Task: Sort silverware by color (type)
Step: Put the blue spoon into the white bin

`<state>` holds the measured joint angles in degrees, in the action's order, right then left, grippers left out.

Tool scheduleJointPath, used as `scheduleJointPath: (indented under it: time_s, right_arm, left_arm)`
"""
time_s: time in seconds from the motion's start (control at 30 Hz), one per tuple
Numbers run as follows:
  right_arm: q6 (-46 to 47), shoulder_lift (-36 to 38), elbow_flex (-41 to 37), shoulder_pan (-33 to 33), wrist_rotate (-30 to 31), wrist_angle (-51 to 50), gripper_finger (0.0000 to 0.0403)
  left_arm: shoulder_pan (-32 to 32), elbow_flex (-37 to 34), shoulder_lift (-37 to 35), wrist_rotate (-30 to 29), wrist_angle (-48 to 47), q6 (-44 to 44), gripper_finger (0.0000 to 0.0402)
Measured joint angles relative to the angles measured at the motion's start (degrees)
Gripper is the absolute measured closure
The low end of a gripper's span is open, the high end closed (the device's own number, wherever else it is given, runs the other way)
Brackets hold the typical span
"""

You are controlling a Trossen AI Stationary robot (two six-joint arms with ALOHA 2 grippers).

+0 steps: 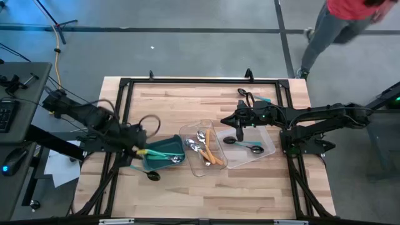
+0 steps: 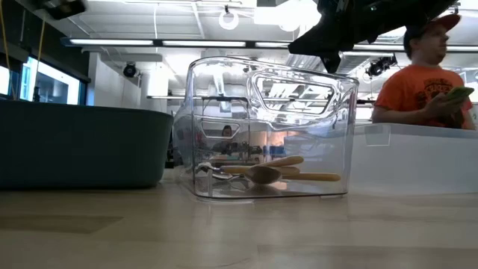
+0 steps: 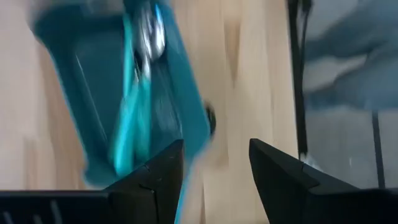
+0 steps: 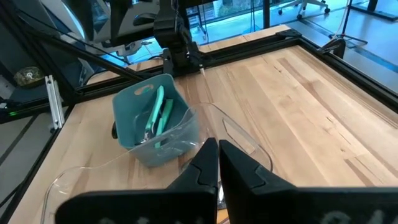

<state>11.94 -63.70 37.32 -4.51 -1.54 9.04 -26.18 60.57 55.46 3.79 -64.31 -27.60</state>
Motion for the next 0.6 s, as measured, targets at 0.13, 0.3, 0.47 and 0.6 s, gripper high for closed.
scheduleJointPath:
  time_s: [0.13,0.3,0.47,0.6]
  right_arm:
    - [0.0,0.0,0.0,0.0,-0.02,-0.64,0.0403]
    - [0.0,0.0,0.0,0.0,-0.02,-2.16,0.0403]
    - [-0.02,0.0,0.0,0.0,-0.02,-4.03,0.0403]
    - [-0.04,0.0,0.0,0.0,0.85,-4.17,0.0403]
  left_arm:
    - [-7.7,-4.53,0.0,0.03,-1.07,-7.02,0.0233]
    - [-16.71,-11.54,0.0,-0.54,0.99,-12.74,0.0233]
    - [-22.55,-18.8,0.04,-4.8,5.73,-17.85,0.0233]
    - [-24.33,-22.93,0.04,-6.03,9.42,-18.69,0.0233]
